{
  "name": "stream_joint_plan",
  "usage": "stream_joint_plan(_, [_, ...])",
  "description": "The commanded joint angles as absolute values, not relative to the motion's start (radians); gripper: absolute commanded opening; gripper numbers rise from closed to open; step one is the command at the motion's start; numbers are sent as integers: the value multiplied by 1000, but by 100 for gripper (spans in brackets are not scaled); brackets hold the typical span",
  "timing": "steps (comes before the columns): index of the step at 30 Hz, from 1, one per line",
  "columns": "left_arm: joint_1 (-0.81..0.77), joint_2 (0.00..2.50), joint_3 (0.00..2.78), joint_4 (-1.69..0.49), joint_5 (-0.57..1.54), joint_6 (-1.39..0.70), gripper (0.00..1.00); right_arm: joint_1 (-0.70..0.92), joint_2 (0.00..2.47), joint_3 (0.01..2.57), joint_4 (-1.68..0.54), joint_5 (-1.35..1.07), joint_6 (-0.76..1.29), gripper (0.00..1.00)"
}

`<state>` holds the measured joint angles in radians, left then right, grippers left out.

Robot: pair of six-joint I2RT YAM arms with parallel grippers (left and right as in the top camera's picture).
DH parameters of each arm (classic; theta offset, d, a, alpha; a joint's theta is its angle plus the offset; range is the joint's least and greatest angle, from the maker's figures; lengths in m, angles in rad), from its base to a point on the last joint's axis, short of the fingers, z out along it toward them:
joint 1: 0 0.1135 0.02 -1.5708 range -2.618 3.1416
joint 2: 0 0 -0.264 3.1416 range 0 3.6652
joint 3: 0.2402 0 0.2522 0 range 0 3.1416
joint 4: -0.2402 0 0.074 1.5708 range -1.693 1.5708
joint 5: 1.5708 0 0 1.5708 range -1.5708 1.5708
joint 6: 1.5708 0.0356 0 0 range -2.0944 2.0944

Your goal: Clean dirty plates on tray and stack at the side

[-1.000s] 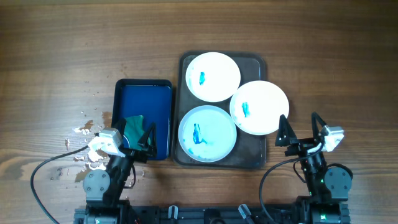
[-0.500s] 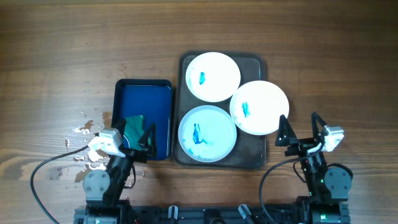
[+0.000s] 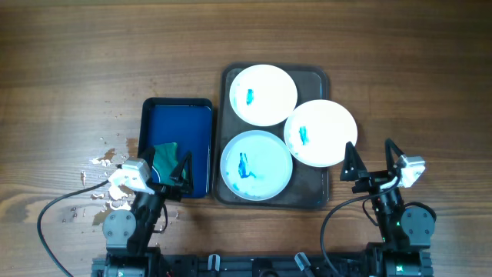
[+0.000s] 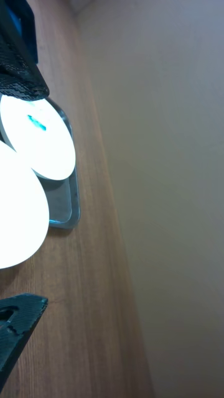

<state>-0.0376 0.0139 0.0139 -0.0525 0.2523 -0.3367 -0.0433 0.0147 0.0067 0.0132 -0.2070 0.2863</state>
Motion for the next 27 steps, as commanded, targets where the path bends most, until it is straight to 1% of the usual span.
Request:
stream_joint_plan(1, [-41, 12, 6, -52, 235, -321, 100, -38, 14, 5, 16, -204, 292, 100])
stream_joint_plan(6, [-41, 12, 6, -52, 237, -322, 100, -38, 14, 5, 19, -221, 318, 100])
stream_joint_plan(10, [-41, 13, 12, -49, 355, -337, 100, -38, 14, 10, 77, -353, 342, 100])
stream_joint_plan(13, [-41, 35, 105, -152, 369, -377, 100, -38, 19, 76, 89, -448, 340, 100])
stream_joint_plan(16, [-41, 141, 292, -307, 310, -368, 100, -38, 84, 192, 54, -487, 339, 100])
stream_joint_plan(18, [-41, 285, 450, -442, 287, -330, 100, -38, 187, 297, -17, -521, 310, 100])
stream_joint_plan(20, [-41, 504, 656, -613, 287, -275, 100, -38, 400, 487, -189, -556, 286, 100])
stream_joint_plan(21, [-41, 577, 724, -667, 287, -268, 100, -38, 456, 538, -239, -556, 288, 100])
stream_joint_plan(22, [-41, 666, 810, -738, 287, -268, 100, -38, 551, 630, -328, -562, 289, 100])
stream_joint_plan(23, [-41, 792, 939, -843, 287, -268, 100, -38, 708, 790, -487, -571, 288, 100])
stream_joint_plan(24, [-41, 877, 1027, -913, 287, -268, 100, -38, 781, 867, -561, -571, 287, 100])
stream_joint_plan(25, [-41, 1015, 1179, -1023, 287, -264, 100, -38, 963, 1044, -693, -570, 250, 100])
stream_joint_plan(27, [-41, 1098, 1252, -1065, 287, -265, 100, -38, 1064, 1122, -705, -602, 278, 100])
